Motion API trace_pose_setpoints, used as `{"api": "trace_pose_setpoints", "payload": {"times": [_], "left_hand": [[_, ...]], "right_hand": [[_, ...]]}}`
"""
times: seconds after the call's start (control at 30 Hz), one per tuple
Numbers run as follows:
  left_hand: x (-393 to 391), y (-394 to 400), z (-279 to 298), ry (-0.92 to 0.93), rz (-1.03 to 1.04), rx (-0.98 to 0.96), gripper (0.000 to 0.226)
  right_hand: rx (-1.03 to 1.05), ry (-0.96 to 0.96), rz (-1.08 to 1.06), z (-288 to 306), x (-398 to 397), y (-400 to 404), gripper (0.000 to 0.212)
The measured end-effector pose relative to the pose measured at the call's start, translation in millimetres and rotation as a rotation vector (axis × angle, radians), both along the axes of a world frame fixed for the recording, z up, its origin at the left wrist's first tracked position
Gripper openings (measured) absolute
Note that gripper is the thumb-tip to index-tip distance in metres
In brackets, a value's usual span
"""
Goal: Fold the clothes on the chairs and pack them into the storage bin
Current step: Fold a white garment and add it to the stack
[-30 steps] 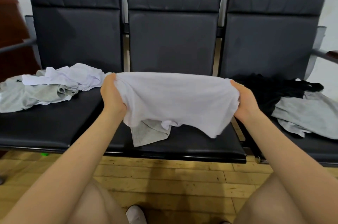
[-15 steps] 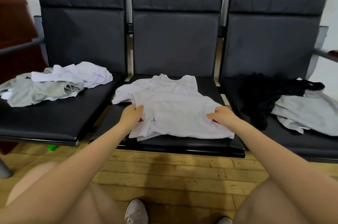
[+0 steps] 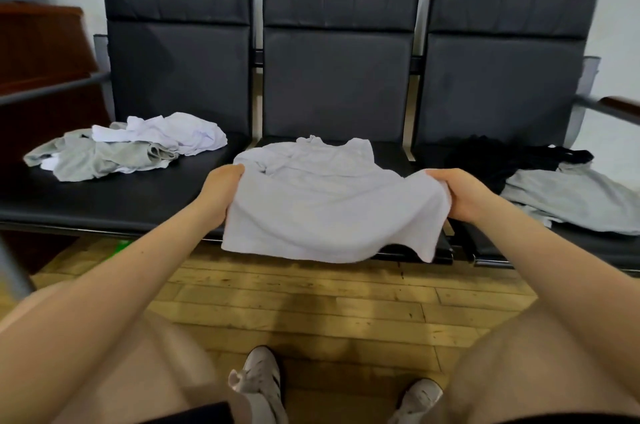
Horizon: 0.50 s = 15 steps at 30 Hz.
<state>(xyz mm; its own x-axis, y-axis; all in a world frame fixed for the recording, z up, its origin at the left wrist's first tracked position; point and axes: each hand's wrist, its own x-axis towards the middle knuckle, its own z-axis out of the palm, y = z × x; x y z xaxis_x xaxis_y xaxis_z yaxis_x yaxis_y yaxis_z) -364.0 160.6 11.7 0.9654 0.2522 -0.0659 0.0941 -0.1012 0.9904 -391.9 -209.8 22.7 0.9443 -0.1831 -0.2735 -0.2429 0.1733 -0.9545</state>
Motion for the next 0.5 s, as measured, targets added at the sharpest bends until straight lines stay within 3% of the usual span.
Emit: {"api": "trace_pose_setpoints", "payload": {"times": [0.1, 0.2, 0.37, 0.5], "left_hand": [[-1.8, 1.6, -15.5, 0.233, -0.063, 0.36, 0.034], [-3.2, 8.2, -33.9, 0.357, -0.168, 0.599, 0.018], [13.8, 9.4, -43.4, 0.244, -0.144, 0.694, 0.043], [33.3, -6.9, -44.4, 0.171, -0.184, 0.78, 0.037]], "right_hand": [[-0.233, 0.17, 0.02, -13.0, -7.0, -2.1, 0.033], [-0.436, 0.289, 0.098, -32.1, -12.5, -0.1, 0.037], [-0.583, 0.299, 0.069, -40.7, -3.8, 4.0, 0.042], [-0.576, 0.254, -0.015, -45.0, 19.8, 8.1, 0.052]]}}
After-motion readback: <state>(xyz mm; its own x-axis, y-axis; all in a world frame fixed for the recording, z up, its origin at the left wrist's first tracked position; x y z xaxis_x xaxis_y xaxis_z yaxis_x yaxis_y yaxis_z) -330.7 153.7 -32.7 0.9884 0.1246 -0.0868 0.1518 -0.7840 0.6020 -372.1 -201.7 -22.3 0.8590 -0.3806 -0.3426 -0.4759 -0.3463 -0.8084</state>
